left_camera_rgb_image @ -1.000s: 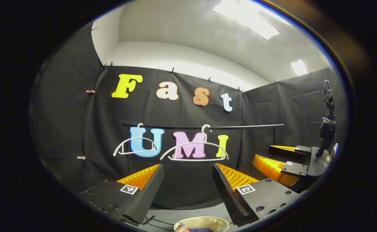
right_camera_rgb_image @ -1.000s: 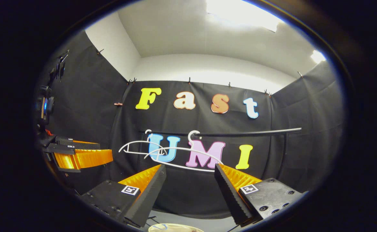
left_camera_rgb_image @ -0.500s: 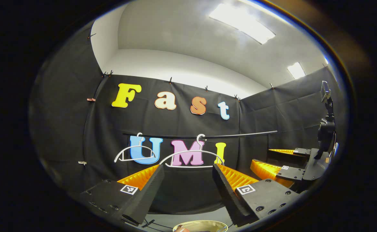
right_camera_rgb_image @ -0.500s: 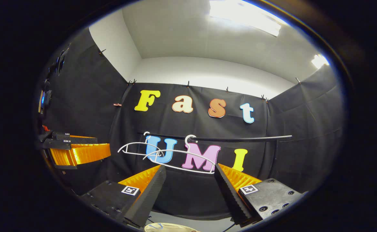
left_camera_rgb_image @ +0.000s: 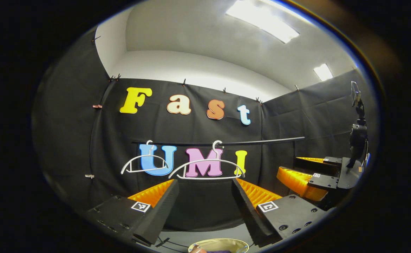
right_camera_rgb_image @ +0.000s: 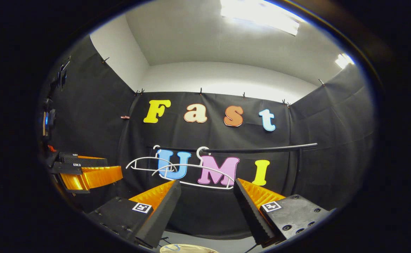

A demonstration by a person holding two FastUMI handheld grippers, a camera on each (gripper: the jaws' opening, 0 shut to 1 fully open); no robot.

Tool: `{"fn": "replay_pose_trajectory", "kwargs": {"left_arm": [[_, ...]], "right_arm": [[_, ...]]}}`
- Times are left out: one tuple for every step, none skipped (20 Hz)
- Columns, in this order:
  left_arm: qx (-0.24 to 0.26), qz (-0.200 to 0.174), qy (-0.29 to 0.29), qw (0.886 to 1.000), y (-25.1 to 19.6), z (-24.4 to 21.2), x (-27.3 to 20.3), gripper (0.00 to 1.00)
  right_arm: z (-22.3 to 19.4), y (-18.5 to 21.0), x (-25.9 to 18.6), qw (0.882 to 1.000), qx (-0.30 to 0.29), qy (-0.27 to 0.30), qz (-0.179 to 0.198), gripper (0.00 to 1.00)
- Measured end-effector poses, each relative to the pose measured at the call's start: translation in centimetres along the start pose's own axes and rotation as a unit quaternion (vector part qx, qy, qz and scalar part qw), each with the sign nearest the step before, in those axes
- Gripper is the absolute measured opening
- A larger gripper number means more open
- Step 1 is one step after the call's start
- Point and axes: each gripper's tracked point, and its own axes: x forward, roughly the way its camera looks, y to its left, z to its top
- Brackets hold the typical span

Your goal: Grasp the clothes on the hanger with both hands and then place them into the laundry hamper below.

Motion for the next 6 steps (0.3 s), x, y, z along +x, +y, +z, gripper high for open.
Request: {"fn": "replay_pose_trajectory", "kwargs": {"left_arm": [[0.000, 0.000, 0.001, 1.000, -0.12, -0.03, 0.09, 0.95], [0.001, 0.000, 0.002, 1.000, -0.14, -0.02, 0.19, 0.95], [0.002, 0.001, 0.002, 1.000, -0.10, -0.04, 0.30, 0.95], [0.002, 0.002, 0.002, 1.000, -0.15, 0.03, 0.34, 0.95], [0.002, 0.002, 0.000, 1.000, -0.23, 0.13, 0.37, 0.95], [0.001, 0.000, 0.000, 1.000, -0.40, 0.23, 0.38, 0.95]], "right_arm": [[-0.03, -0.08, 0.04, 1.000, 0.001, 0.001, 0.000, 0.97], [-0.03, -0.25, -0.04, 1.000, 0.003, 0.001, 0.001, 0.97], [-0.08, -0.34, 0.01, 1.000, 0.005, 0.002, 0.001, 0.97], [-0.02, -0.51, 0.06, 1.000, 0.006, 0.002, 0.000, 0.97], [0.03, -0.63, 0.00, 1.000, 0.006, 0.002, -0.001, 0.97], [0.02, -0.73, -0.05, 1.000, 0.005, 0.003, -0.001, 0.97]]}}
